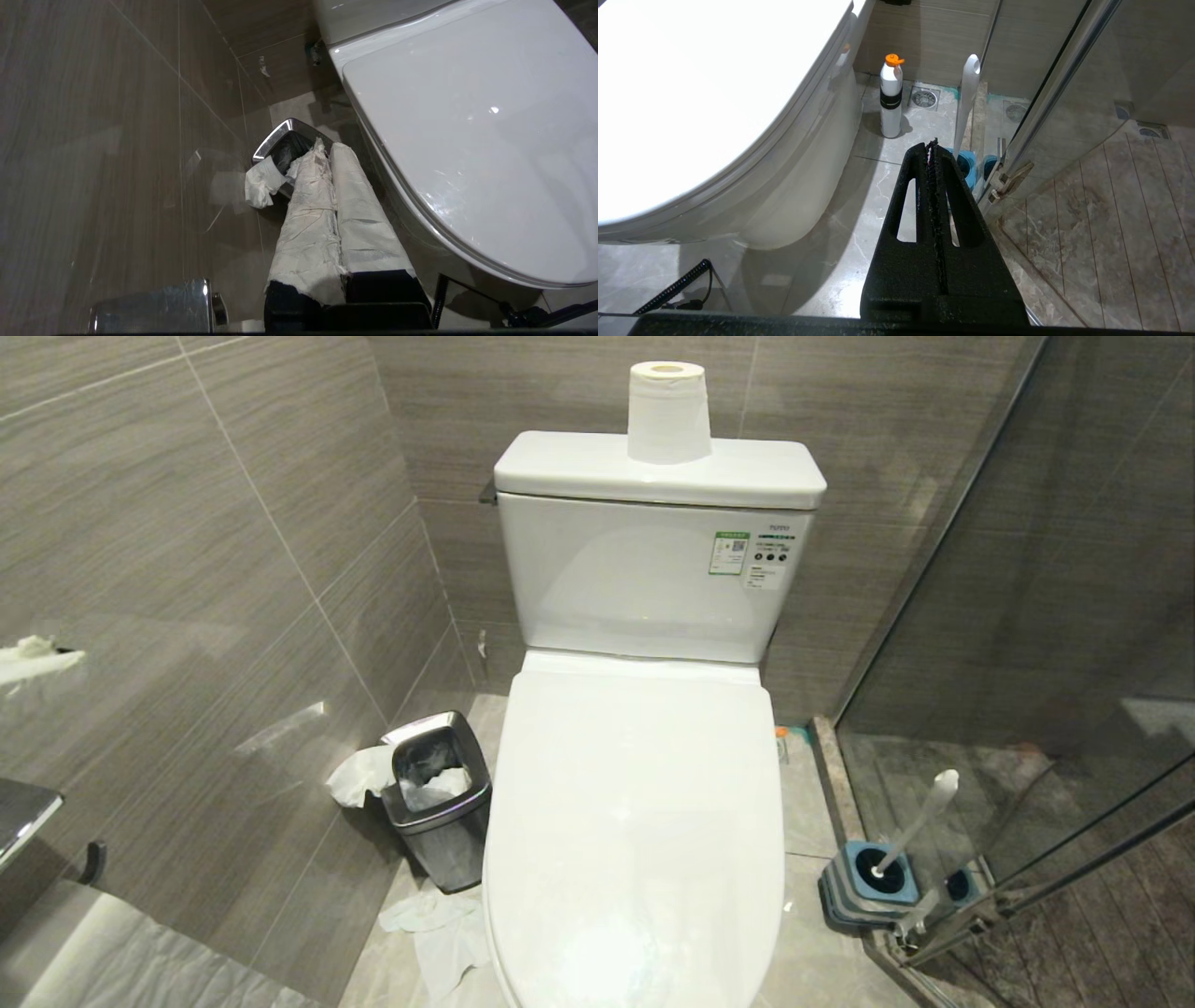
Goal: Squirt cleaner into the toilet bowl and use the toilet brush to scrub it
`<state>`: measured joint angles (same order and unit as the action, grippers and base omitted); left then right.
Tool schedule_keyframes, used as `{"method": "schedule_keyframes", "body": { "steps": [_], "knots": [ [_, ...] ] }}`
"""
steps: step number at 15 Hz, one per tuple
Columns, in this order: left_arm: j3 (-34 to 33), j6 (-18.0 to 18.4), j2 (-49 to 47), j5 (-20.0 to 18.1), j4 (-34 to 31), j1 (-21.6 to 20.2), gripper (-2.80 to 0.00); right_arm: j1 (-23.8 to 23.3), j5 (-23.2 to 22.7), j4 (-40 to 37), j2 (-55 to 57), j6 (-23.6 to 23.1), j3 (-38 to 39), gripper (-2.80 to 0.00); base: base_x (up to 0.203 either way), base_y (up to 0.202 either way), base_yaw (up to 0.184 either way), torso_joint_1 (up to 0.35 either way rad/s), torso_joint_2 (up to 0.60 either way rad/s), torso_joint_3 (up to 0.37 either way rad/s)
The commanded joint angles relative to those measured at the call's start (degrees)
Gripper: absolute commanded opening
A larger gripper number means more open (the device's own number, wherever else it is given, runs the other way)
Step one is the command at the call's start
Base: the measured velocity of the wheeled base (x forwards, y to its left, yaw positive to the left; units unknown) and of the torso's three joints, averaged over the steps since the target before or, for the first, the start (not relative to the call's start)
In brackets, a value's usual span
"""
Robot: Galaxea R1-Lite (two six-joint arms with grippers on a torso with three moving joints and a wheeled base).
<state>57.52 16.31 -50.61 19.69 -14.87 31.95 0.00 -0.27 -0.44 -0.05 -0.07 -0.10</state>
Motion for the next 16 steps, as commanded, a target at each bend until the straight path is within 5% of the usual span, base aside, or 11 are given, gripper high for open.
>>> {"method": "schedule_keyframes", "body": {
  "steps": [1, 5, 11, 16],
  "knots": [
    [-2.2, -0.4, 2.7, 0.3, -0.1, -1.6, -2.80, 0.0, -0.1, 0.0, 0.0, 0.0, 0.0, -2.80, 0.000, 0.000, 0.000, 0.000, 0.00, 0.000],
    [-3.3, 3.2, 9.1, -2.7, 0.0, -14.1, -2.80, 0.0, -0.1, 0.0, 0.0, 0.0, 0.0, -2.80, 0.000, 0.000, 0.000, 0.000, 0.00, 0.000],
    [-5.4, 13.0, 21.0, -16.0, 0.1, -28.2, -2.80, 0.0, -0.1, 0.0, 0.0, 0.0, 0.0, -2.80, 0.000, 0.000, 0.000, 0.000, 0.00, 0.000],
    [-9.0, 15.5, 33.4, -16.8, 2.7, -32.1, -2.80, 0.0, 0.0, 0.0, 0.0, 0.0, 0.0, -2.80, 0.000, 0.000, 0.000, 0.000, 0.00, 0.000]
  ]
}}
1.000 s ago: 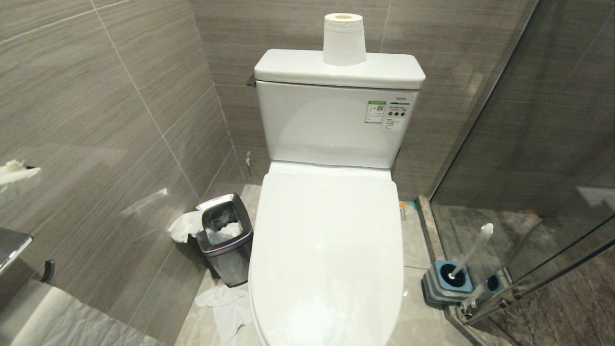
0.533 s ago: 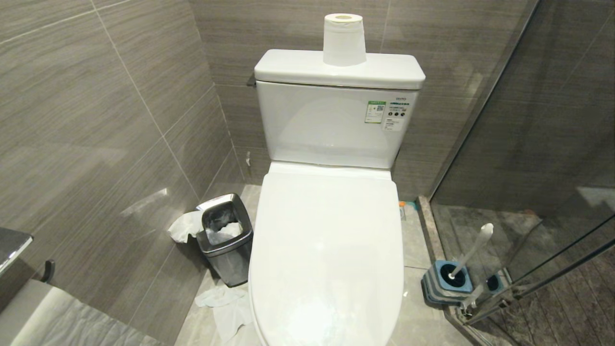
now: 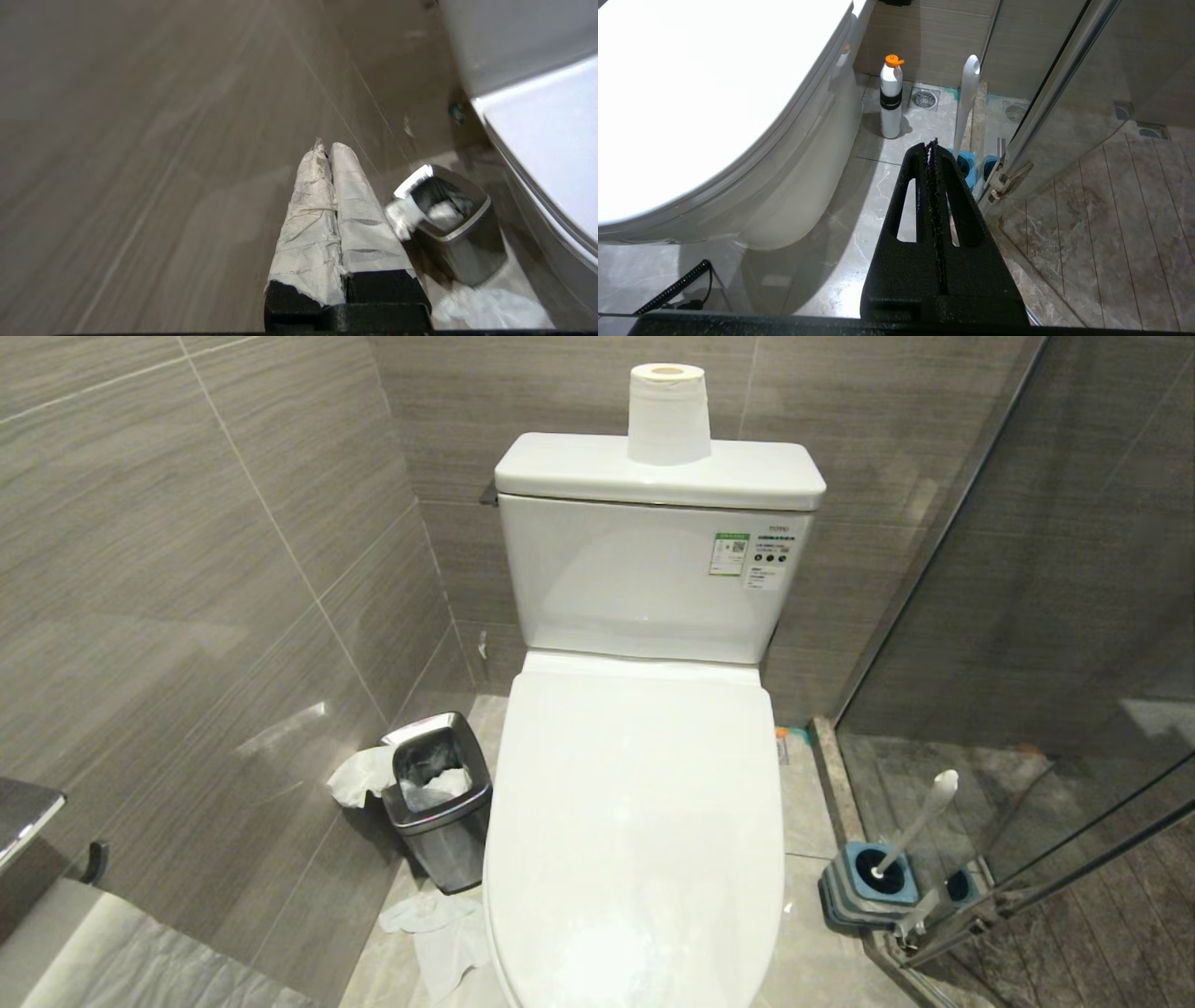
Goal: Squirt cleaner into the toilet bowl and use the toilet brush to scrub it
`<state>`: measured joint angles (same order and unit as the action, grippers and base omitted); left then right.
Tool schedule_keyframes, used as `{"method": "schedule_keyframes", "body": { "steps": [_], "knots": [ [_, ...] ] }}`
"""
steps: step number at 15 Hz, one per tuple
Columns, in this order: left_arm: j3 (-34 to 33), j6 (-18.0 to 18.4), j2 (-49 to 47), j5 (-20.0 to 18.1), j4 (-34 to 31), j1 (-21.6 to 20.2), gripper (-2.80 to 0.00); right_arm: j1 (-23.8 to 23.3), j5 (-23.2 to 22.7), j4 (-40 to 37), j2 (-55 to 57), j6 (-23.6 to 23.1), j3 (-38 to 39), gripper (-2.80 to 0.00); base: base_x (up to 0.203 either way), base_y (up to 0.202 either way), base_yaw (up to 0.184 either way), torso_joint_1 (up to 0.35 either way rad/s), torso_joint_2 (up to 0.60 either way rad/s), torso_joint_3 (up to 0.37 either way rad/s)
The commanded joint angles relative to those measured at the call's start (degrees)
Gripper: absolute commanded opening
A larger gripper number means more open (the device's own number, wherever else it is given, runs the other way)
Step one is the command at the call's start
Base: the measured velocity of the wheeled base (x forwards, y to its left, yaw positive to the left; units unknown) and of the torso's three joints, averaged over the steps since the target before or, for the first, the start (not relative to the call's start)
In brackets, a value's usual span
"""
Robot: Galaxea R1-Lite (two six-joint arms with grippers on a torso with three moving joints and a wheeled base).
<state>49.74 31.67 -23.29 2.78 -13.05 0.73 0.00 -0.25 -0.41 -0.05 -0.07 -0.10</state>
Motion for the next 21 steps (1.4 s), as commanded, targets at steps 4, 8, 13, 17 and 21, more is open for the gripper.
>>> {"method": "schedule_keyframes", "body": {
  "steps": [4, 8, 13, 17, 21],
  "knots": [
    [-4.2, 0.5, 13.2, 2.1, 4.1, -1.3, -2.80, 0.0, -0.1, 0.0, 0.0, 0.0, 0.0, -2.80, 0.000, 0.000, 0.000, 0.000, 0.00, 0.000],
    [-7.5, 0.5, 20.2, 7.5, 6.3, -0.8, -2.80, 0.0, -0.1, 0.0, 0.0, 0.0, 0.0, -2.80, 0.000, 0.000, 0.000, 0.000, 0.00, 0.000],
    [-19.8, 0.6, 23.1, 8.5, 29.0, -0.4, -2.80, 0.0, 0.0, 0.0, 0.0, 0.0, 0.0, -2.80, 0.000, 0.000, 0.000, 0.000, 0.00, 0.000],
    [-32.2, 0.7, 23.2, 10.3, 43.6, -0.4, -2.80, 0.0, -0.1, 0.0, 0.0, 0.0, 0.0, -2.80, 0.000, 0.000, 0.000, 0.000, 0.00, 0.000],
    [-42.1, 1.2, 23.2, 10.3, 53.6, -0.4, -2.80, 0.0, -0.1, 0.1, 0.0, 0.0, 0.0, -2.80, 0.000, 0.000, 0.000, 0.000, 0.00, 0.000]
  ]
}}
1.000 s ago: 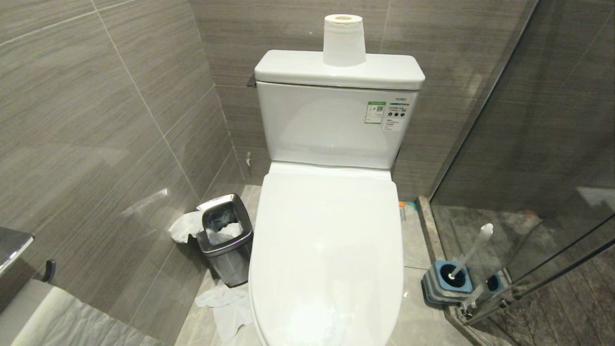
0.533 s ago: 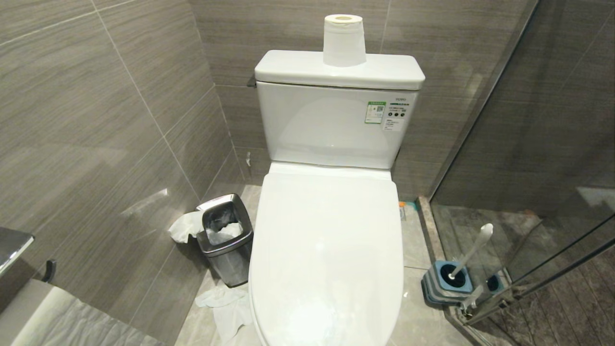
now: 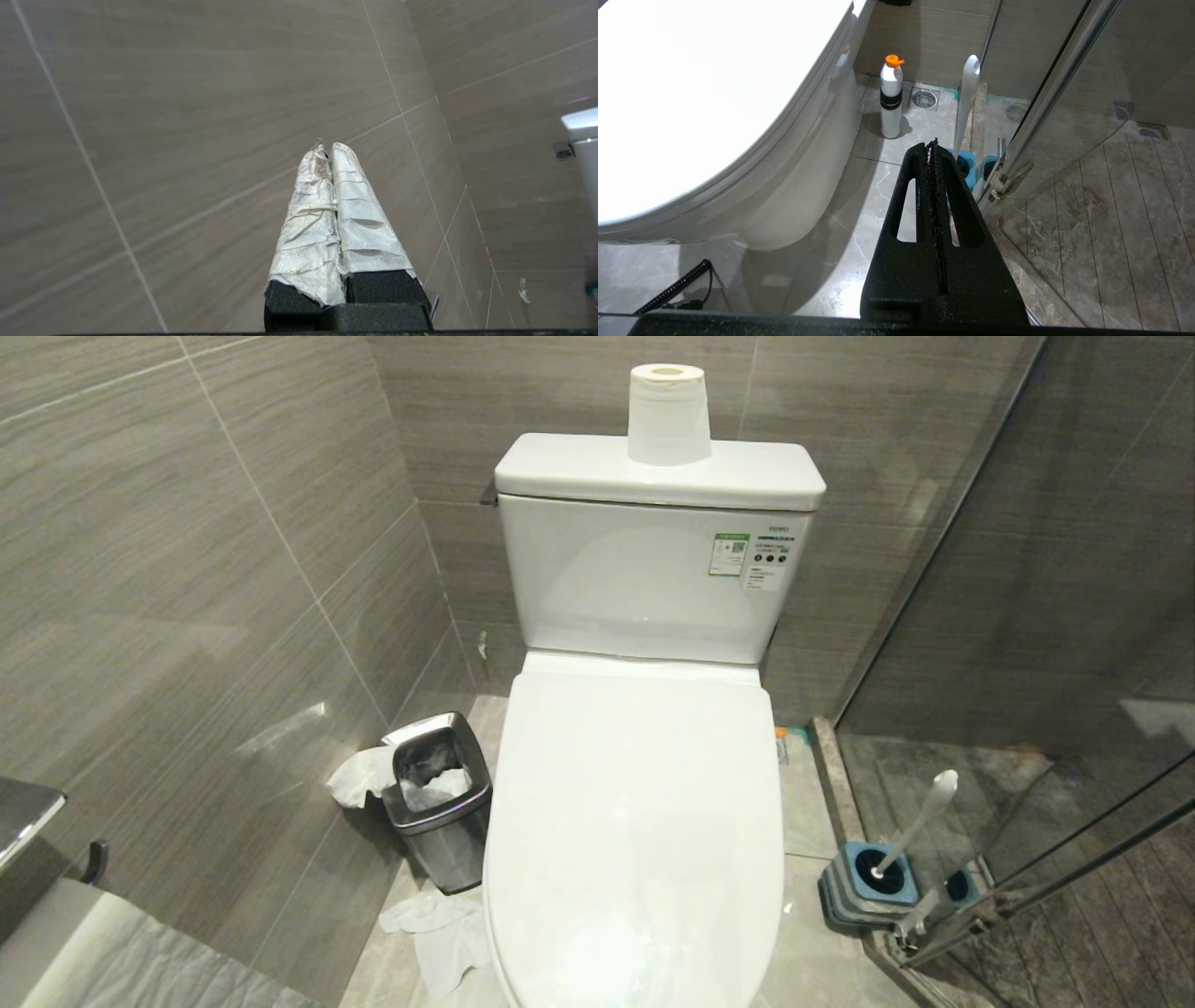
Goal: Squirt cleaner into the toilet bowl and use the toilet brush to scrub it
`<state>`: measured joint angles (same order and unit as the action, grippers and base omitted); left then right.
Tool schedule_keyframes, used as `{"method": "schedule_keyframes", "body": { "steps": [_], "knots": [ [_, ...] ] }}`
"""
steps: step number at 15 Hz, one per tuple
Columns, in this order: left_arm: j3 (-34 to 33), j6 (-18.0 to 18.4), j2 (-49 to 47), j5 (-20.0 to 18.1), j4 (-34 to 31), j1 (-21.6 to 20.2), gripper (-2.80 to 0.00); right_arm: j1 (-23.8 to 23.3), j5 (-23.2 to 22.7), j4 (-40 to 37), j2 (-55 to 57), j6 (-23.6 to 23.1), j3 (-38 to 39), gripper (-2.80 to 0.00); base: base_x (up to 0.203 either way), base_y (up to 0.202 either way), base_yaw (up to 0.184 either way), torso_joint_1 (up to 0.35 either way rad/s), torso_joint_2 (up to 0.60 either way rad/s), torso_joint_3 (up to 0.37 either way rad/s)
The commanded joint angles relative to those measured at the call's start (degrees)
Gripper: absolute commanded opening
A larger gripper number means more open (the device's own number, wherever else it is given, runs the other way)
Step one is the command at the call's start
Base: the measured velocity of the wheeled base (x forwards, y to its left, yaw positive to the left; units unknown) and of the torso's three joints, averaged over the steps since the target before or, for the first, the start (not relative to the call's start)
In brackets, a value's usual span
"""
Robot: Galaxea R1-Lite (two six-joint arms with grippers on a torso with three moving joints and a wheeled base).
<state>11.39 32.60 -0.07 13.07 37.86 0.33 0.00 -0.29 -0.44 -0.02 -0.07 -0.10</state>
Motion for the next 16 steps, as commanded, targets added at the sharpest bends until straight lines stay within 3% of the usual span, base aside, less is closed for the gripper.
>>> {"method": "schedule_keyframes", "body": {
  "steps": [1, 3, 7, 10, 12, 14, 16],
  "knots": [
    [-6.9, 0.7, 0.0, 0.0, 5.7, 0.0, -2.80, 0.0, 0.0, 0.0, 0.0, 0.0, 0.0, -2.80, 0.000, 0.000, 0.000, 0.000, 0.00, 0.000],
    [-11.6, 1.6, 0.0, 0.1, 10.0, 0.0, -2.80, 0.0, 0.0, 0.0, 0.0, 0.0, 0.0, -2.80, 0.000, 0.000, 0.000, 0.000, 0.00, 0.000],
    [-11.5, 1.2, 0.0, -0.2, 2.5, 0.0, -2.80, 0.0, -0.1, 0.0, 0.0, 0.0, 0.0, -2.80, 0.000, 0.000, 0.000, 0.000, 0.00, 0.000],
    [-11.5, -4.7, 0.0, -1.9, -3.5, 0.0, -2.80, 0.0, 0.0, 0.0, 0.0, 0.0, 0.0, -2.80, 0.000, 0.000, 0.000, 0.000, 0.00, 0.000],
    [-11.5, -8.5, 0.0, -8.0, -10.6, 0.0, -2.80, 0.0, -0.1, 0.0, 0.0, 0.0, 0.0, -2.80, 0.000, 0.000, 0.000, 0.000, 0.00, 0.000],
    [-11.5, -11.3, 0.0, -17.0, -19.0, 0.0, -2.80, 0.0, 0.0, 0.0, 0.0, 0.0, 0.0, -2.80, 0.000, 0.000, 0.000, 0.000, 0.00, 0.000],
    [-11.5, -11.6, 0.0, -20.8, -27.1, 0.0, -2.80, 0.0, 0.0, 0.0, 0.0, 0.0, 0.1, -2.80, 0.000, 0.000, 0.000, 0.000, 0.00, 0.000]
  ]
}}
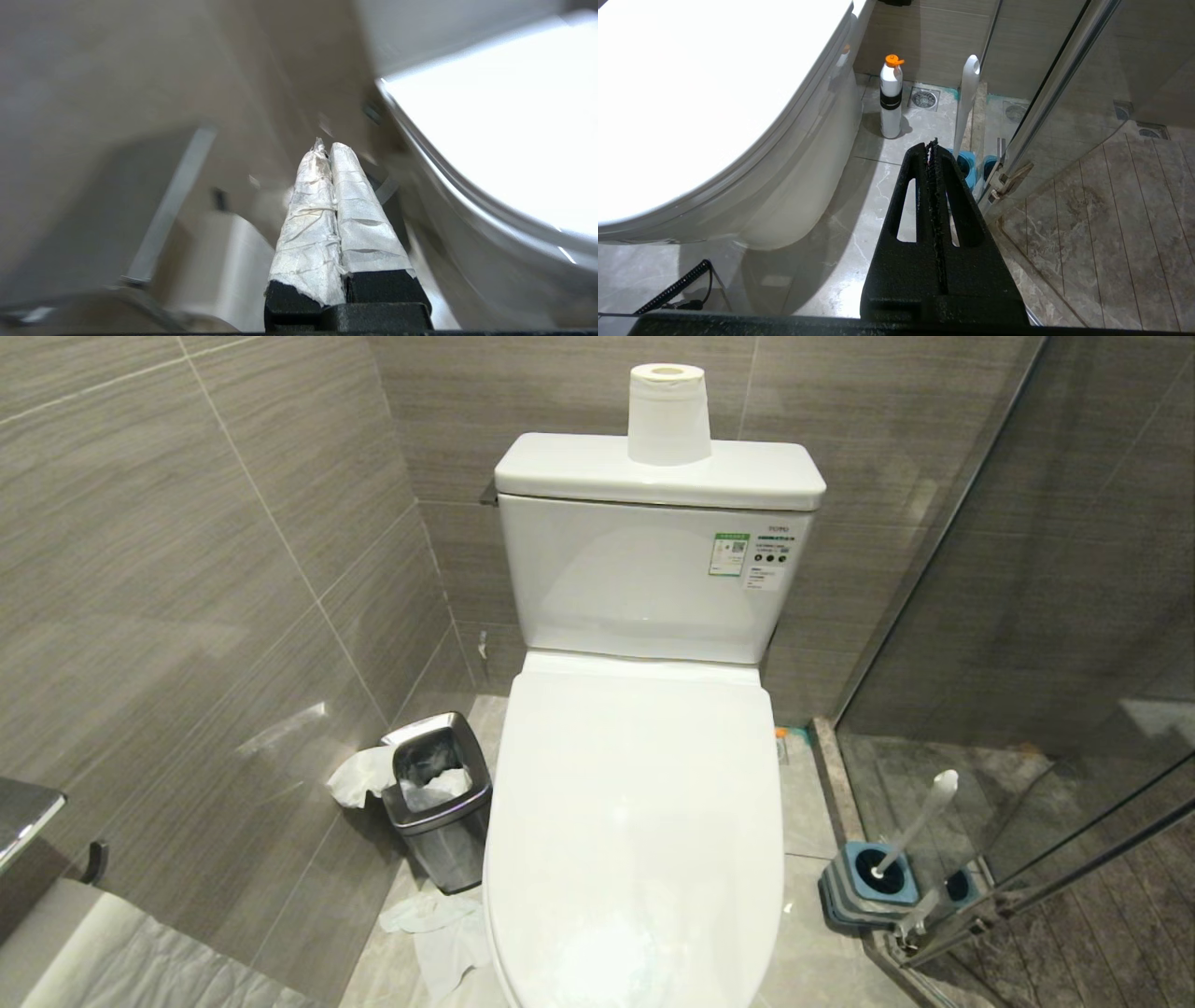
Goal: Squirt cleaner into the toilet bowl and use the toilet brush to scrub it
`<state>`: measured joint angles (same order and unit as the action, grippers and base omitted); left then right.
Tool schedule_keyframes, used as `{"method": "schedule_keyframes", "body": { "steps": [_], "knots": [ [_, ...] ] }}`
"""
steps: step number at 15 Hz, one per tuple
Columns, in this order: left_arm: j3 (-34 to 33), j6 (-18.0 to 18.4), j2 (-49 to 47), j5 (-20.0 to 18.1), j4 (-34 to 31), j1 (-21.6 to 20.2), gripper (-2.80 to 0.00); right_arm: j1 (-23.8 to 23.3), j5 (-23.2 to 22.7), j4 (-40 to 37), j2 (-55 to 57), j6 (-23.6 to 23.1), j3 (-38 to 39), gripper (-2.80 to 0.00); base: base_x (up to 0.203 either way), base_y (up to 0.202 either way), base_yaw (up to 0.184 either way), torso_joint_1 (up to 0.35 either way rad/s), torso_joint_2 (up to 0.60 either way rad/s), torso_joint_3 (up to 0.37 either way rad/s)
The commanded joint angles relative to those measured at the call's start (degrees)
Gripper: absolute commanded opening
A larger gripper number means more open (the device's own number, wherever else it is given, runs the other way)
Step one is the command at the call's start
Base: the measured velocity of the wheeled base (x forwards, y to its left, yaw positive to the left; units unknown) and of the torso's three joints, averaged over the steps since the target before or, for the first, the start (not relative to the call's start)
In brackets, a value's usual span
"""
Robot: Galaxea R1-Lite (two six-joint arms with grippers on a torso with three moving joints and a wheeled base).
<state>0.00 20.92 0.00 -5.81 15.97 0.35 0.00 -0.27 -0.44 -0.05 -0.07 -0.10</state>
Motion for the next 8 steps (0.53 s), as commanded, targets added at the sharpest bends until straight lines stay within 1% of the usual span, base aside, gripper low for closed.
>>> {"method": "schedule_keyframes", "body": {
  "steps": [1, 2, 3, 5, 6, 7, 8],
  "knots": [
    [-0.1, -0.5, -0.1, -2.2, -6.7, 0.0, -2.80, 0.0, -0.1, 0.0, 0.0, 0.0, 0.0, -2.80, 0.000, 0.000, 0.000, 0.000, 0.00, 0.000],
    [-0.2, -1.3, -0.1, -1.5, -7.8, 0.0, -2.80, 0.0, -0.1, 0.0, 0.0, 0.0, 0.0, -2.80, 0.000, 0.000, 0.000, 0.000, 0.00, 0.000],
    [-0.2, -3.2, -0.1, -1.0, -9.6, 0.0, -2.80, 0.0, 0.0, 0.0, 0.0, 0.0, 0.0, -2.80, 0.000, 0.000, 0.000, 0.000, 0.00, 0.000],
    [-0.2, -4.8, -0.1, 1.4, -12.4, 0.0, -2.80, 0.0, 0.0, 0.0, 0.0, 0.0, 0.0, -2.80, 0.000, 0.000, 0.000, 0.000, 0.00, 0.000],
    [-0.2, -5.8, -0.1, 1.6, -14.6, 0.0, -2.80, 0.0, -0.1, 0.0, 0.0, 0.0, 0.1, -2.80, 0.000, 0.000, 0.000, 0.000, 0.00, 0.000],
    [-0.2, -7.4, -0.1, 1.7, -14.4, 0.0, -2.80, 0.0, 0.0, 0.0, 0.0, 0.0, 0.0, -2.80, 0.000, 0.000, 0.000, 0.000, 0.00, 0.000],
    [-0.2, -8.3, -0.1, 1.8, -15.6, 0.0, -2.80, 0.0, -0.1, 0.0, 0.0, 0.0, 0.0, -2.80, 0.000, 0.000, 0.000, 0.000, 0.00, 0.000]
  ]
}}
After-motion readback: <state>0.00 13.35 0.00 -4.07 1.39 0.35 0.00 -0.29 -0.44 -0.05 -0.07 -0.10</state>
